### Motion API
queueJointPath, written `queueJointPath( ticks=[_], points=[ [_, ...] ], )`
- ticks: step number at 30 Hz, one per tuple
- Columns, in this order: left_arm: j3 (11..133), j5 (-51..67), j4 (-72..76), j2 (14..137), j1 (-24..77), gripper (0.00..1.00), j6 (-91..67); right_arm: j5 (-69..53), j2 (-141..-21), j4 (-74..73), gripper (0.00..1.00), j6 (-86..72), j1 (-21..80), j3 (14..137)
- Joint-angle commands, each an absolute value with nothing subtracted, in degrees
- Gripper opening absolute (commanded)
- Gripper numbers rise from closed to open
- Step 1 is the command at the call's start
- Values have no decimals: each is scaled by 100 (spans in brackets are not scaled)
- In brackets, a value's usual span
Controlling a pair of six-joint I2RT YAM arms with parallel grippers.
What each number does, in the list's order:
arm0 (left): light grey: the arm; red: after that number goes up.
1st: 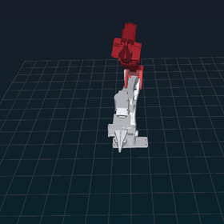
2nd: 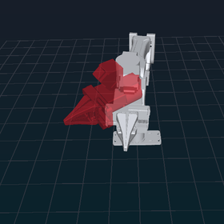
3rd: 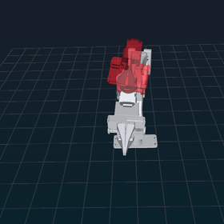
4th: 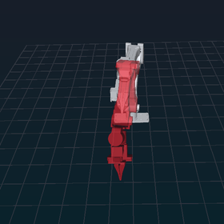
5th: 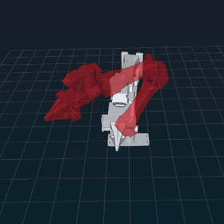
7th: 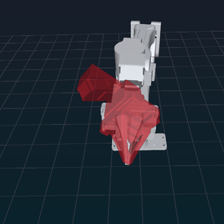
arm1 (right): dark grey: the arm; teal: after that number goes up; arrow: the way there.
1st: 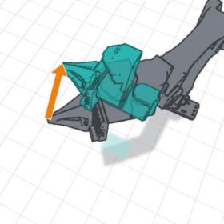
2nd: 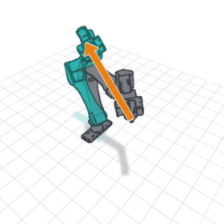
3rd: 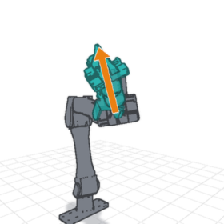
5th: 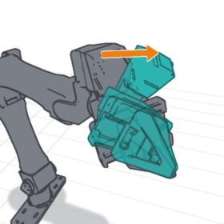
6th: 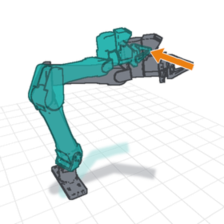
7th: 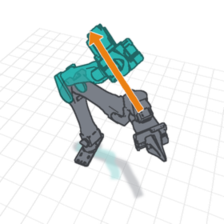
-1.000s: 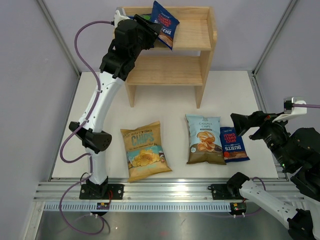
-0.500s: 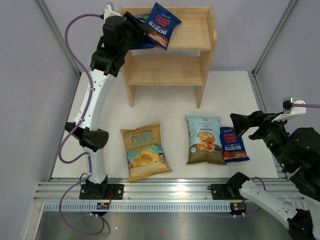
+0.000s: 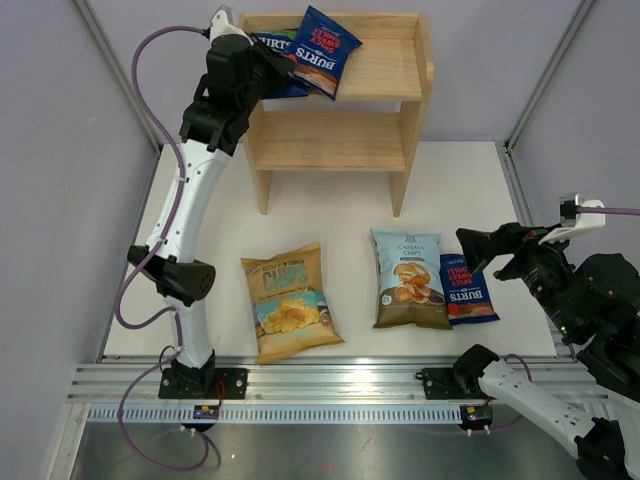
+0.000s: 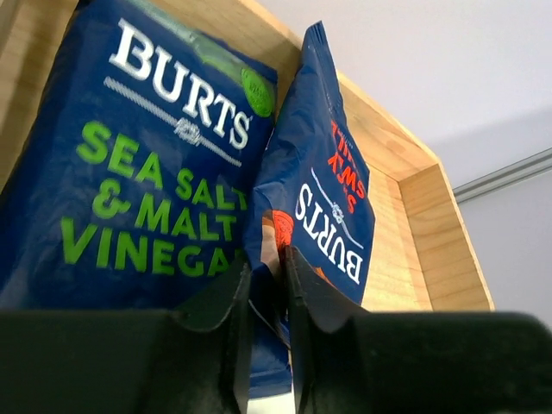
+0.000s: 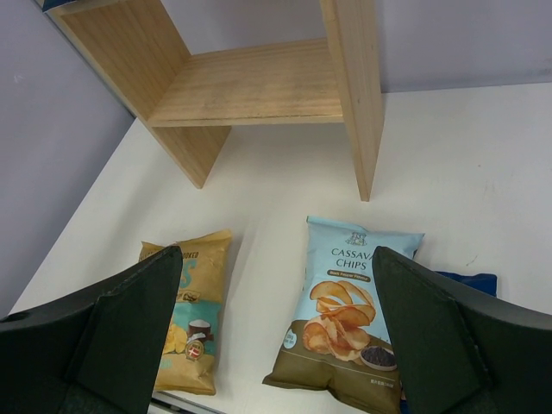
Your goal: Place and organize the chips bags onto the shelf
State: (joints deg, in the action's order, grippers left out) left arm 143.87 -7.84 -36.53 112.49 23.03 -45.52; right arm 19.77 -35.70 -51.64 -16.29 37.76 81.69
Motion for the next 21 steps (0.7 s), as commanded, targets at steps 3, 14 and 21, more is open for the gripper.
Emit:
queueJointPath(
  ticks=[3, 14, 21],
  points=[
    [13606, -1484, -3174, 10373, 2635, 15, -4939, 1863, -3630, -4843, 99, -1661, 3779, 8139],
    [13642, -2828, -2910, 10608, 3419, 8, -5651, 1898, -3472, -5010, 99, -1670, 3779, 8235],
    [13789, -3085, -2865, 10854, 3463, 0, -6020, 2013, -3322, -5124, 100, -1600, 3779, 8271]
  ],
)
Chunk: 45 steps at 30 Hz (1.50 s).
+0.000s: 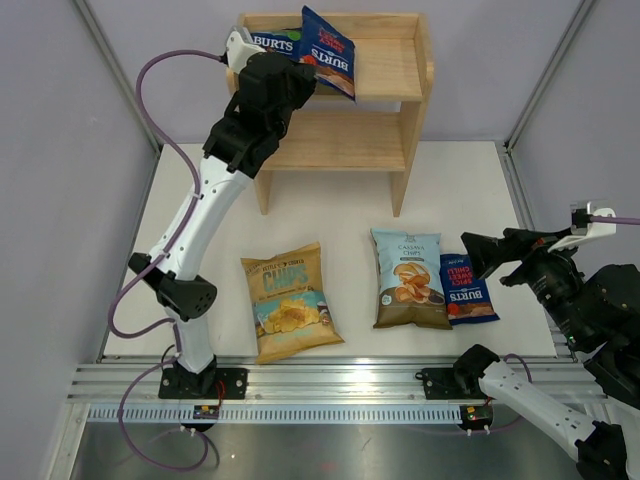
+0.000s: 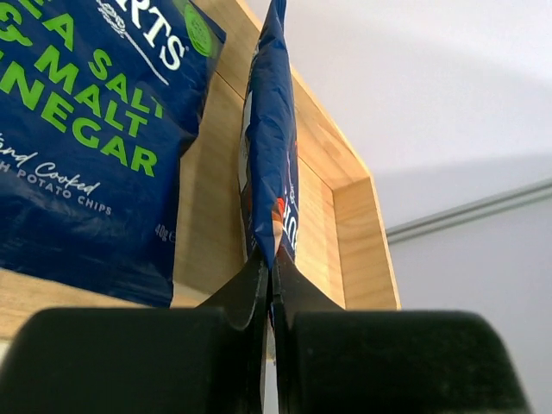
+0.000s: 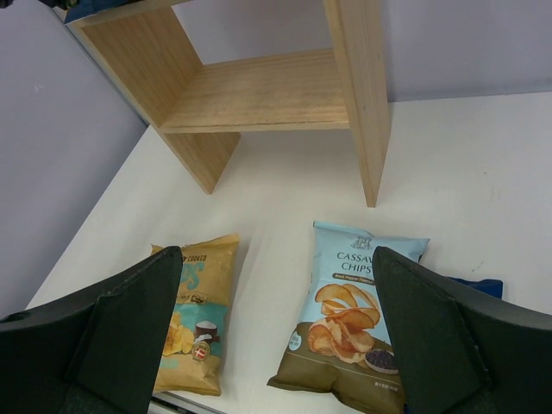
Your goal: Place and organize the chips bags onto the shelf
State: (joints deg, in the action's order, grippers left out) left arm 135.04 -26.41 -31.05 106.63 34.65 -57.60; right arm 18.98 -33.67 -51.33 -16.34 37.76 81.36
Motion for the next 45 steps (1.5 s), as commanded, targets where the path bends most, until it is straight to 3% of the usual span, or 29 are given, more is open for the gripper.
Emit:
queueJointPath(
  ticks=[1, 14, 22, 28, 34, 45],
  points=[
    [13764, -3085, -2857, 10854, 3463, 0, -6073, 2021, -3305, -5124, 99, -1591, 3779, 8262],
    [14247, -2699, -2812, 11399, 3489, 3, -6214, 2057, -3322, -5124, 100, -1547, 3779, 8253],
    [14080, -2716, -2953, 11180, 3384, 23, -6126, 2030, -3331, -5124, 99, -1547, 3779, 8244],
    [14422, -2531, -3181, 11092, 3243, 32, -5845, 2030, -3331, -5098, 99, -1547, 3771, 8218],
    [14344, -2189, -3384, 11021, 2980, 52, -5775, 2030, -3331, -5133, 100, -1547, 3779, 8253],
    [14387, -1925, -3445, 10749, 2900, 63, -5063, 2136, -3498, -5194, 100, -1547, 3779, 8262]
  ],
)
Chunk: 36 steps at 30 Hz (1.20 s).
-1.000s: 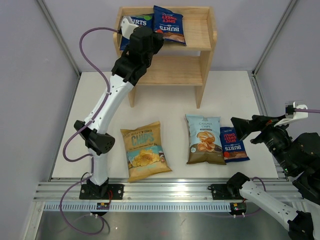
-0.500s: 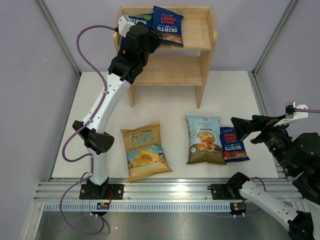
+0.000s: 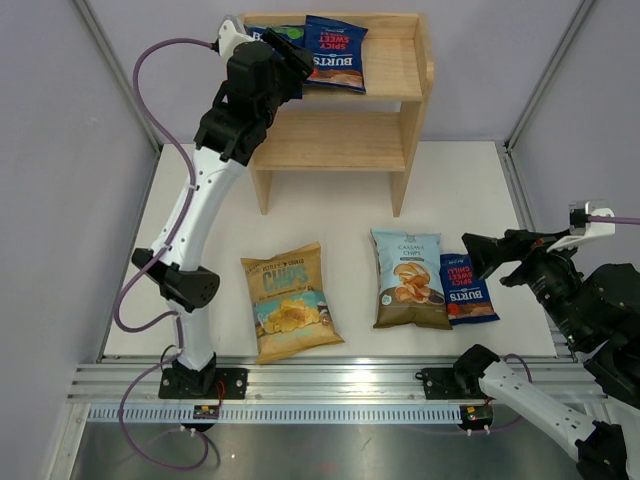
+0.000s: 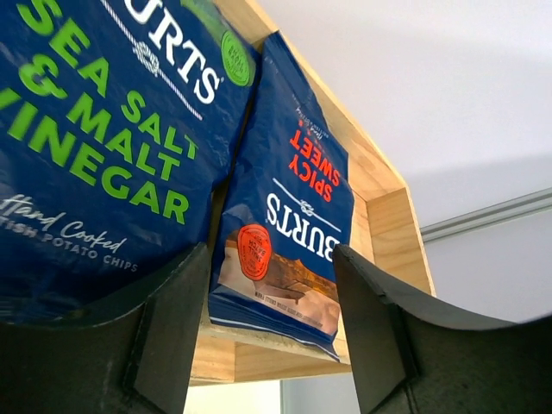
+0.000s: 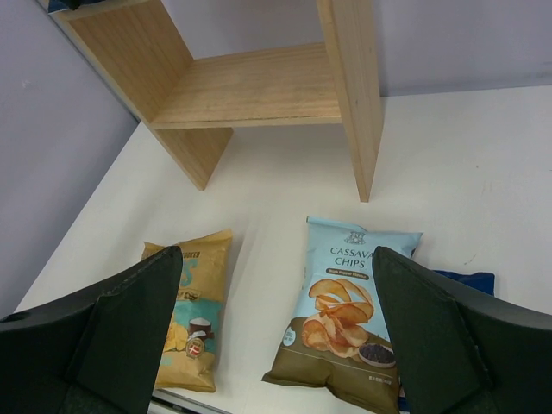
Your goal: Place and organize the chips bags onto the shelf
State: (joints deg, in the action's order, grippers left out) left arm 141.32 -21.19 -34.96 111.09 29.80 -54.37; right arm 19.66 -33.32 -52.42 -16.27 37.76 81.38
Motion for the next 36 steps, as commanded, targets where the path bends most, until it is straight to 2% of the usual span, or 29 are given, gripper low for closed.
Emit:
queueJointPath(
  ticks=[1, 3, 4, 16, 20, 23, 24, 26, 27, 30, 36],
  points=[
    [14388, -1881, -3428, 10723, 2900, 64, -5019, 2171, -3533, -5229, 100, -1556, 3779, 8253],
    [14396, -1898, -3428, 10653, 2892, 67, -4957, 2232, -3673, -5264, 100, -1573, 3779, 8262],
    [14405, -1907, -3445, 10618, 2892, 99, -4940, 2354, -3743, -5334, 99, -1565, 3779, 8253],
    [13589, -1802, -3683, 9309, 2997, 99, -3886, 2953, -4930, -5537, 99, -1837, 3779, 8051],
    [12361, -1547, -3359, 8370, 3496, 99, -3140, 2962, -5246, -5555, 99, -1995, 3622, 7884],
    [11297, -1197, -3069, 7973, 3989, 99, -2788, 2244, -5238, -5467, 99, -2004, 2868, 7586],
    [10763, -1030, -2980, 7919, 4103, 99, -2751, 1832, -5230, -5441, 100, -2021, 2326, 7394],
    [10207, -731, -2604, 7805, 4508, 99, -2716, 1705, -5090, -5449, 99, -2161, 2084, 7182],
    [9569, -547, -2358, 7709, 4631, 99, -2733, 1914, -5002, -5458, 100, -2223, 2066, 6989],
    [8844, -326, -1532, 7786, 5280, 99, -2935, 2764, -4275, -5475, 99, -2557, 2065, 6768],
    [8973, -159, -1003, 8901, 6178, 99, -3181, 3725, -3297, -5985, 99, -2935, 2066, 7057]
  ],
)
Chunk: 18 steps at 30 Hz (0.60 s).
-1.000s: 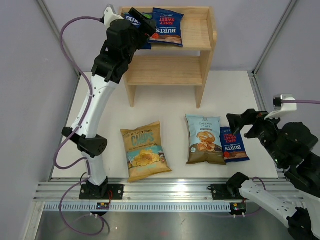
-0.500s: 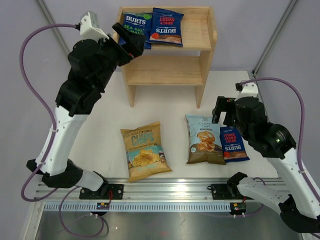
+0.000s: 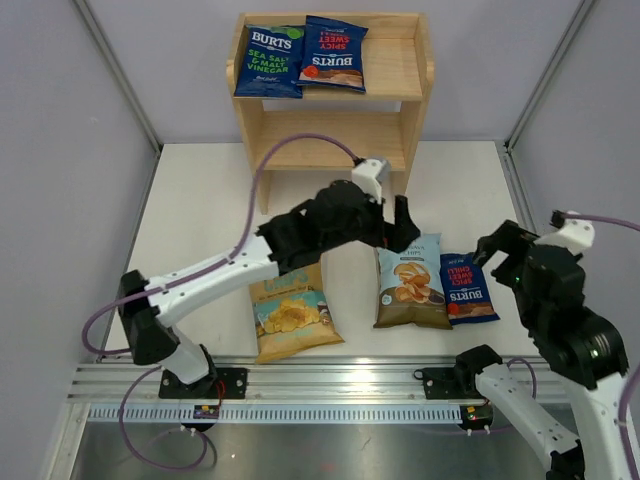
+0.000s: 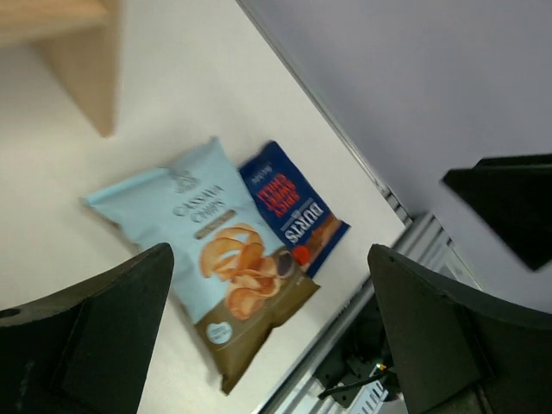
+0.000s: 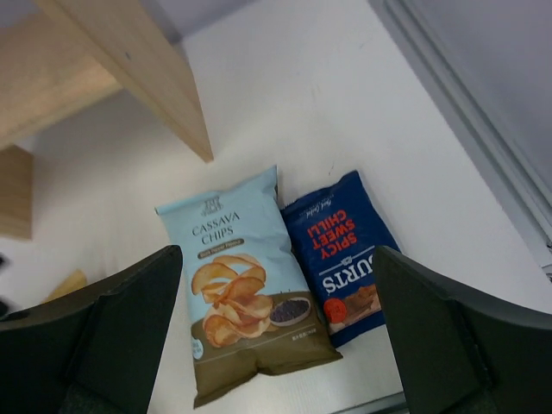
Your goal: Place and organize the chips bags onto the shelf
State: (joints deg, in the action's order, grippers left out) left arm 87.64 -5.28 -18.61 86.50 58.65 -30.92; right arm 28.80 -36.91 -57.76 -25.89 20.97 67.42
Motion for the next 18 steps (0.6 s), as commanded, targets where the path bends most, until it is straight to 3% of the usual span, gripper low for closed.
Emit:
queueJointPath(
  ticks=[1, 7, 18],
  points=[
    [9043, -184, -976, 9321, 6327, 99, -3243, 3822, -3052, -6020, 100, -2944, 2065, 7092],
    [9894, 176, -641, 10912, 6626, 99, -3709, 4087, -2690, -6258, 99, -2558, 2074, 7514],
    [13015, -36, -1713, 14015, 6671, 99, -4280, 3375, -2356, -6223, 99, -2224, 2065, 7612]
  ],
)
